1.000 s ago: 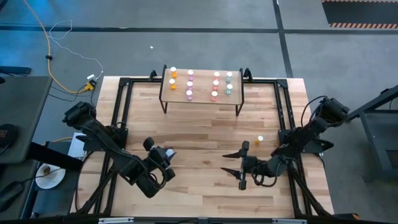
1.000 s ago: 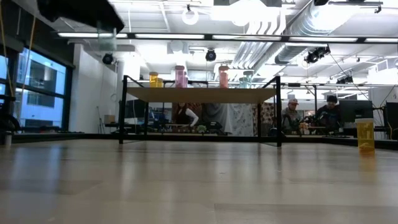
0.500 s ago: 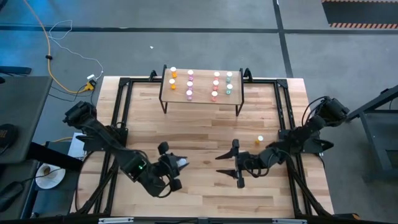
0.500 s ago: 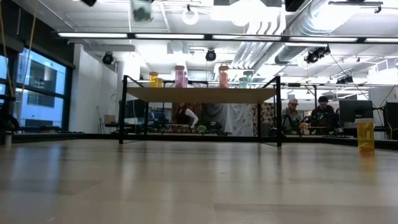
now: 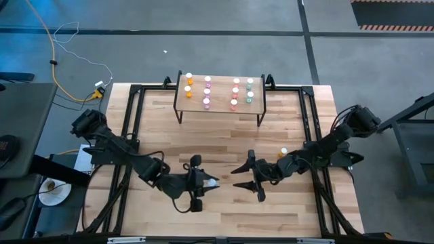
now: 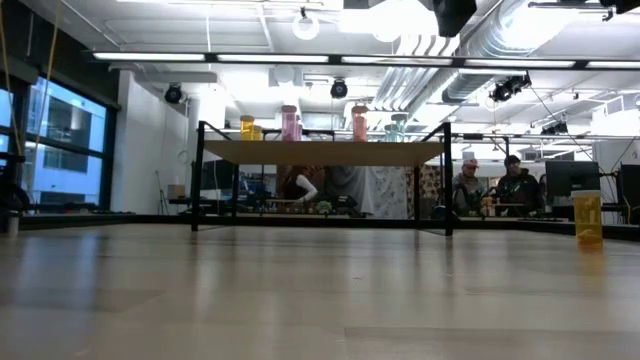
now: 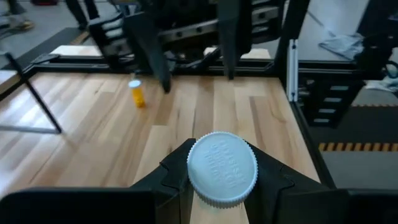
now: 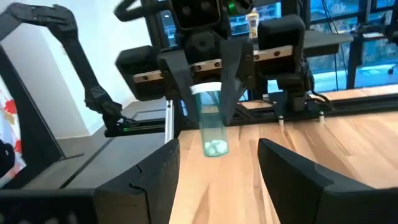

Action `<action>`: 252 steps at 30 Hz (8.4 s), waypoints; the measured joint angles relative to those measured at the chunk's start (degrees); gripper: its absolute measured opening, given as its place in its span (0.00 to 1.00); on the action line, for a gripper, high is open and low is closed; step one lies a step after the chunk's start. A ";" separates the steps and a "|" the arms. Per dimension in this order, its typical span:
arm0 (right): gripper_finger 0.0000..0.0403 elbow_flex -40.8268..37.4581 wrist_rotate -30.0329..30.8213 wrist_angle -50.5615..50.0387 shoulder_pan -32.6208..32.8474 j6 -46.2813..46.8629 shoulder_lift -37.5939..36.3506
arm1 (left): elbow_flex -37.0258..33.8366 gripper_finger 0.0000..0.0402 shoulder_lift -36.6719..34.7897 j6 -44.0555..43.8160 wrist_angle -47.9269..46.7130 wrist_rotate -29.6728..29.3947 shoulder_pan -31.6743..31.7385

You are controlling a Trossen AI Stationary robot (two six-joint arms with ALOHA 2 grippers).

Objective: Pick and place medicine bottles onto shelf by color
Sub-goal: Put the blue pill bottle on the shelf aligned with other blue pill bottles

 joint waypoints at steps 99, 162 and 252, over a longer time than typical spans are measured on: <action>0.22 0.15 -14.02 -9.47 -16.77 6.83 -0.04 | -0.09 0.47 0.07 7.58 4.00 25.77 21.24; 0.22 0.13 12.64 -6.63 -18.17 -5.64 -0.02 | -11.00 0.50 -23.29 9.61 -15.07 14.40 20.19; 0.22 -6.51 55.83 16.97 -24.87 -5.87 13.62 | -19.85 0.50 -37.90 20.62 -16.26 2.18 19.67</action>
